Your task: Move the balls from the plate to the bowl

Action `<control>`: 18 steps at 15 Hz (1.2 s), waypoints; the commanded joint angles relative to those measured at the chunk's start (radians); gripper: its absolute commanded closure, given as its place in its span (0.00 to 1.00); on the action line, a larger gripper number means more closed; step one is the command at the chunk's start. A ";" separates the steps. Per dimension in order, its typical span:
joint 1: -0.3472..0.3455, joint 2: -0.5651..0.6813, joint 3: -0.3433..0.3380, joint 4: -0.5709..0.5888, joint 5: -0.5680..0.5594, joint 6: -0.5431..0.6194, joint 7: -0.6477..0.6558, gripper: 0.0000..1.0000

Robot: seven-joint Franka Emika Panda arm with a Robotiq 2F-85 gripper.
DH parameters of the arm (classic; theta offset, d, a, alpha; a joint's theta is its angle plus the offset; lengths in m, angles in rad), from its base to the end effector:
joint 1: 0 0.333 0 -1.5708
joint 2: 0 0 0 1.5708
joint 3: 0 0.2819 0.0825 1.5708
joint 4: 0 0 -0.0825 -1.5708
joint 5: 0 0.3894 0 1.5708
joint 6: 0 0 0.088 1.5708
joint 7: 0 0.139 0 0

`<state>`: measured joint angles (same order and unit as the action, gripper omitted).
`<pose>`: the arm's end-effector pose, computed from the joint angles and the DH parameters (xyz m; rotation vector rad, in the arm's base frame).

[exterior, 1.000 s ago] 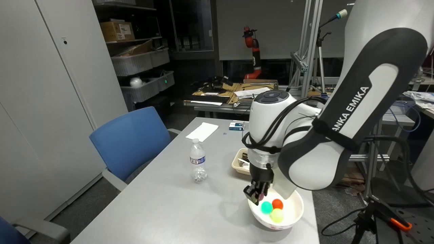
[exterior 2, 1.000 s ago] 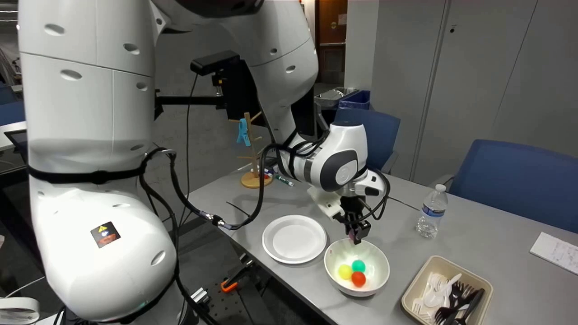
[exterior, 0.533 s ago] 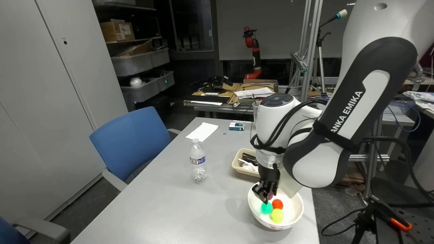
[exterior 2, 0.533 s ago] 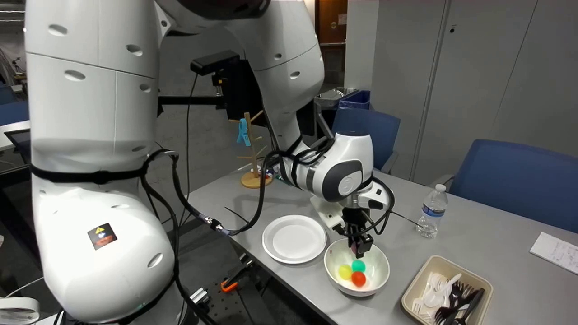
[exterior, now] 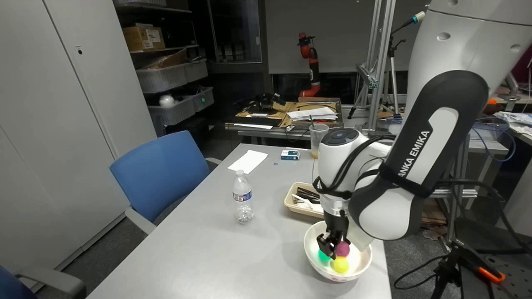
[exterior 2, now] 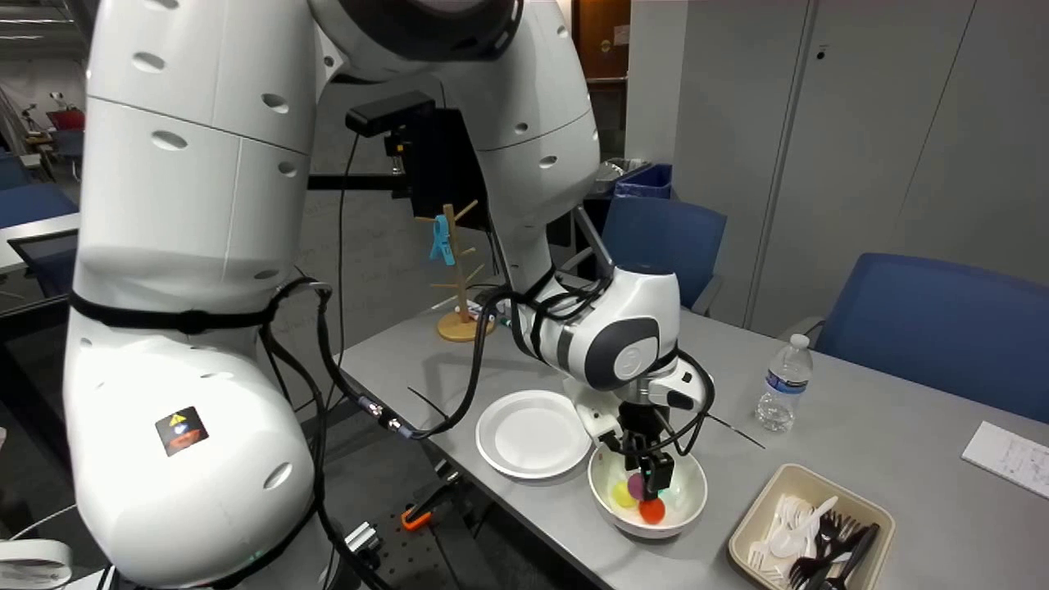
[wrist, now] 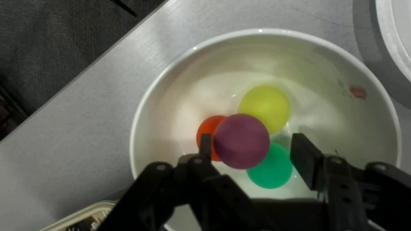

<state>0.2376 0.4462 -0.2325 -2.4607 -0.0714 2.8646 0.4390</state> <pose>0.4522 -0.0121 0.0553 2.9740 -0.5173 -0.0105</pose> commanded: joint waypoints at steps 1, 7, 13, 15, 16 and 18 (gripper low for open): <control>-0.002 0.020 -0.001 0.011 0.014 0.018 0.010 0.02; -0.004 0.029 0.002 0.014 0.019 0.035 0.007 0.00; 0.028 -0.079 -0.019 -0.044 -0.007 0.008 0.020 0.00; 0.037 -0.115 -0.026 -0.061 -0.023 0.011 0.028 0.00; 0.044 -0.134 -0.032 -0.069 -0.033 0.009 0.035 0.00; 0.054 -0.169 -0.041 -0.086 -0.061 0.008 0.049 0.00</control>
<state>0.2544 0.3590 -0.2383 -2.4903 -0.0846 2.8692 0.4457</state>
